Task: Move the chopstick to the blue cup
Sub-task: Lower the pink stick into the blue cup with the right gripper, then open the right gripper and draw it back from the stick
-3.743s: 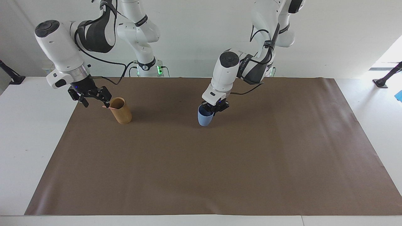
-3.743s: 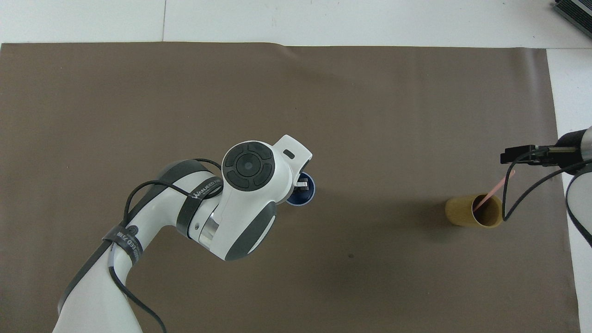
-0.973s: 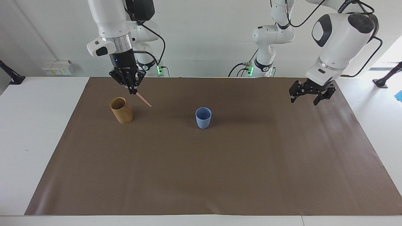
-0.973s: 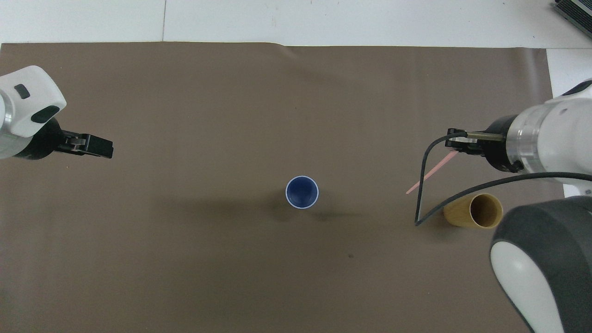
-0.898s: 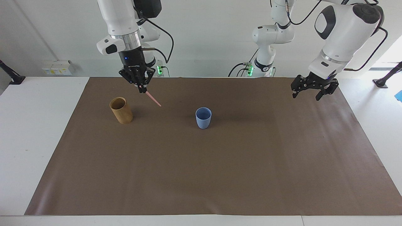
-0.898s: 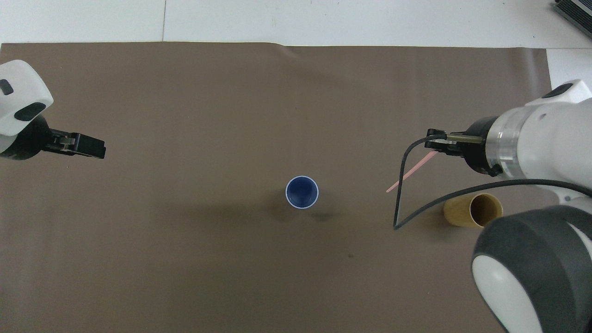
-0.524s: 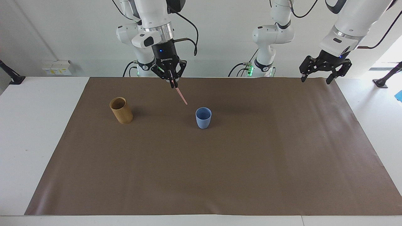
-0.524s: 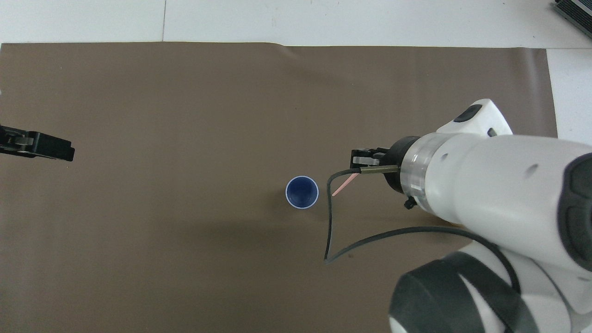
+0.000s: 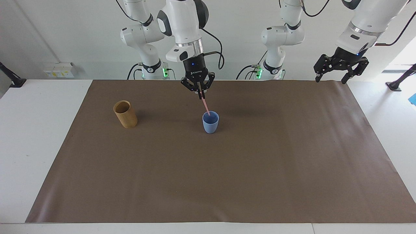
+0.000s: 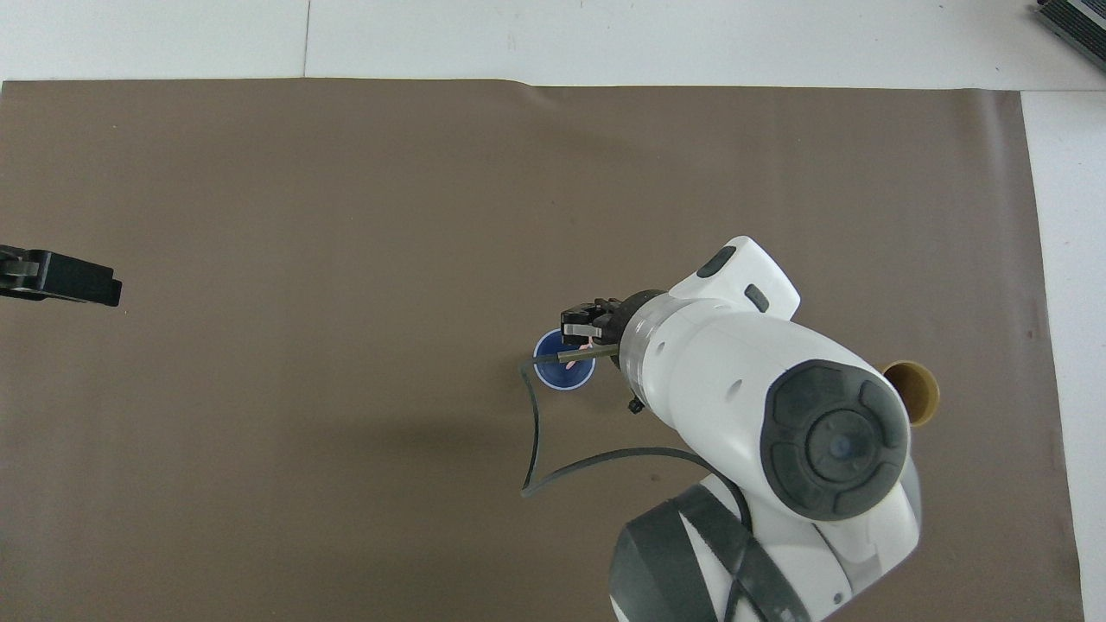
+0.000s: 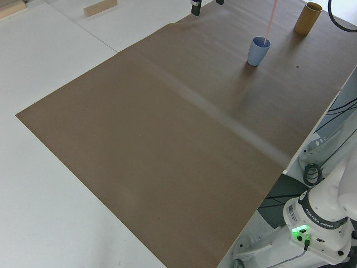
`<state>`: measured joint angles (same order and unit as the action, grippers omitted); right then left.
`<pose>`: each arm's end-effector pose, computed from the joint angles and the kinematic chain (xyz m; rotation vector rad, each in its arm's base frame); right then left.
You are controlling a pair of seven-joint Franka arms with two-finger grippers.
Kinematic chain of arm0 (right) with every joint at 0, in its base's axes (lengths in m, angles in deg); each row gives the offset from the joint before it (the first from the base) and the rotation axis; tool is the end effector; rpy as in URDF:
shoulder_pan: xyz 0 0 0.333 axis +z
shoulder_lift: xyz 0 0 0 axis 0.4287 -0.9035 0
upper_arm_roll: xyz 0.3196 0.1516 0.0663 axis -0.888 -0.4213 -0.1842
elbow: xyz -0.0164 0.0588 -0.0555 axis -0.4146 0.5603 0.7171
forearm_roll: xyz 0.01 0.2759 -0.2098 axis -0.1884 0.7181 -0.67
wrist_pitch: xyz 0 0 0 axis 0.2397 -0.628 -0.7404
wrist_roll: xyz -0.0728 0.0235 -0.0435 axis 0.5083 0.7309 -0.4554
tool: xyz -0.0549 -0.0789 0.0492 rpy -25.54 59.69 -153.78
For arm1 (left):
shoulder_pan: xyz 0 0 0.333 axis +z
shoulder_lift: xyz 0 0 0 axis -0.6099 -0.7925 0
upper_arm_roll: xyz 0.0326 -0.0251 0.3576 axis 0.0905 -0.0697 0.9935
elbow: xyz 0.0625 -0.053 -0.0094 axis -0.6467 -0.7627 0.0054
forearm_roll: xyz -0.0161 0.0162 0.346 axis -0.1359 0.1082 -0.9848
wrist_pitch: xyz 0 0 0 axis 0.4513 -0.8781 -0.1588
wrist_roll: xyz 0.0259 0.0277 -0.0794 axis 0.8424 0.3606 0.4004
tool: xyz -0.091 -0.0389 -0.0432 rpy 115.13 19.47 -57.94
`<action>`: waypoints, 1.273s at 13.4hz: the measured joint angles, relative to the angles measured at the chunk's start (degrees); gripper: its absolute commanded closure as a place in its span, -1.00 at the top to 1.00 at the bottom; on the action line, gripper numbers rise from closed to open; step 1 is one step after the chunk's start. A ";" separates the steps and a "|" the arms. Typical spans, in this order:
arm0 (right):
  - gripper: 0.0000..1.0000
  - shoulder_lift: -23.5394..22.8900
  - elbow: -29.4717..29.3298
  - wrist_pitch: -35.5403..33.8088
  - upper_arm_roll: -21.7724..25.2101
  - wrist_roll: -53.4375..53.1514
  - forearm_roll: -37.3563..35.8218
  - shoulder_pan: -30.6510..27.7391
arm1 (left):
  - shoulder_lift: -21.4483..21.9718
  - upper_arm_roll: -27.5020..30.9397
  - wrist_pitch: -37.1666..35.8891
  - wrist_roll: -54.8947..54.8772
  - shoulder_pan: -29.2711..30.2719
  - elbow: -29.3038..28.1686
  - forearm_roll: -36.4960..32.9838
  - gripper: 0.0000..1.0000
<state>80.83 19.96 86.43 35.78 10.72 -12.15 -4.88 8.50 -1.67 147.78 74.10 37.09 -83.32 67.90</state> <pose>0.4603 0.2836 0.6014 -2.9286 -0.0218 -0.4896 0.4862 -0.0425 0.7016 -3.1292 0.2585 -0.0265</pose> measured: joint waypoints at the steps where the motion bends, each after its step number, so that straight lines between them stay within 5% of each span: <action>1: -1.00 -1.03 0.21 0.52 0.02 -0.06 -0.34 0.02 | 0.01 -0.07 -0.03 0.00 0.00 -0.30 0.01 1.00; 3: -0.89 -2.44 0.69 1.65 0.10 -0.06 -0.47 0.02 | 0.07 -0.08 -0.47 0.00 0.00 -0.66 0.01 1.00; 4: -0.61 -2.76 1.18 2.18 0.11 -0.06 -0.47 0.02 | 0.08 -0.08 -0.87 0.00 0.00 -0.71 0.01 1.00; 5: -0.08 -2.88 1.61 2.54 0.11 -0.07 -0.47 0.03 | 0.09 -0.08 -1.11 0.00 0.00 -0.72 0.01 1.00; 8: 0.26 -2.87 1.87 2.60 0.12 -0.63 -0.47 0.05 | 0.16 -0.06 -2.51 0.01 0.00 -0.75 0.13 1.00; 9: 0.53 -2.87 1.88 2.59 0.15 -0.78 -0.47 0.04 | 0.17 -0.05 -2.63 0.02 0.00 -0.75 0.42 1.00; 10: 1.00 -2.88 1.88 2.59 0.23 -0.82 -0.47 0.01 | 0.18 -0.03 -2.66 0.03 0.00 -0.75 0.72 1.00; 17: 1.00 -1.25 0.02 -1.67 0.79 -0.87 -0.47 -7.33 | 0.40 -0.02 -2.85 0.03 0.01 -0.78 0.99 1.00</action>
<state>79.59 19.98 84.76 36.56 9.85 -12.62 -12.21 8.90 -1.69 144.93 74.14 37.09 -84.10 68.89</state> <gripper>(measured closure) 0.000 0.000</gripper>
